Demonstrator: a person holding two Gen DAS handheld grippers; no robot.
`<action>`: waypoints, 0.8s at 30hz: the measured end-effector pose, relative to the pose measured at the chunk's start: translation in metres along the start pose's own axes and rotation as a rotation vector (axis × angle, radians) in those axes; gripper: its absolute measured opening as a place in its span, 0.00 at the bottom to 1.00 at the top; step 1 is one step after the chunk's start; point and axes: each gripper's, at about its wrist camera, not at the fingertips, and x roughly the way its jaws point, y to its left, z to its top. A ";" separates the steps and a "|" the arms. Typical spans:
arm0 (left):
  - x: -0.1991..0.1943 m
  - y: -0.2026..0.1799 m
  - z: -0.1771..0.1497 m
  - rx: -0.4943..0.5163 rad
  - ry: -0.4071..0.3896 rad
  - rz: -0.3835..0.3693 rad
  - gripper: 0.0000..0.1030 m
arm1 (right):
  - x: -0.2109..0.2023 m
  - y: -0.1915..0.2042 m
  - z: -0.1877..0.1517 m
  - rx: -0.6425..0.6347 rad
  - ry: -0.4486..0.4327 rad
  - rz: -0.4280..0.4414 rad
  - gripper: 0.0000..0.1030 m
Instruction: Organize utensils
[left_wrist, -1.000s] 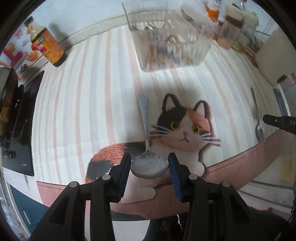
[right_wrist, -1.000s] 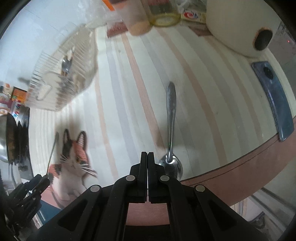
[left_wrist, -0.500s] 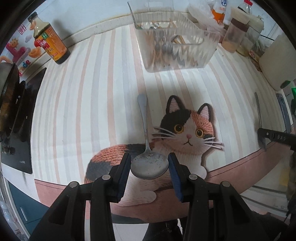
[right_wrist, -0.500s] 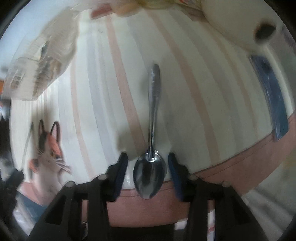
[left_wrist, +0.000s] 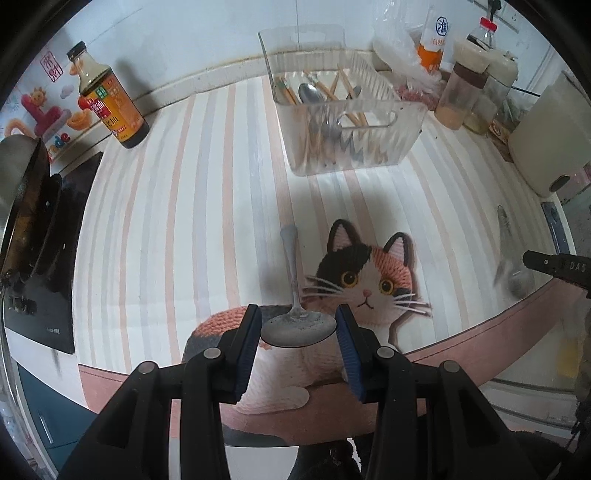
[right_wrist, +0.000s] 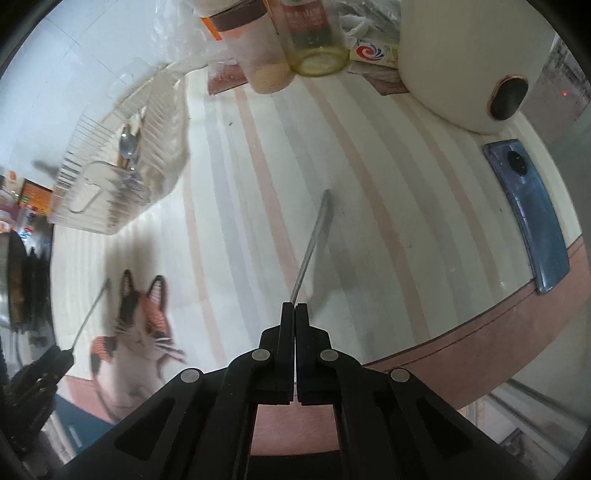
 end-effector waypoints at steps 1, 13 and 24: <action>-0.001 0.000 0.000 -0.002 -0.002 -0.002 0.37 | -0.001 -0.003 0.001 0.026 -0.006 0.008 0.00; 0.005 -0.003 -0.003 -0.004 0.015 0.000 0.37 | 0.032 -0.012 -0.002 0.103 0.129 0.032 0.50; 0.013 -0.003 -0.011 -0.021 0.041 0.008 0.37 | 0.062 0.021 -0.015 -0.013 0.123 -0.169 0.00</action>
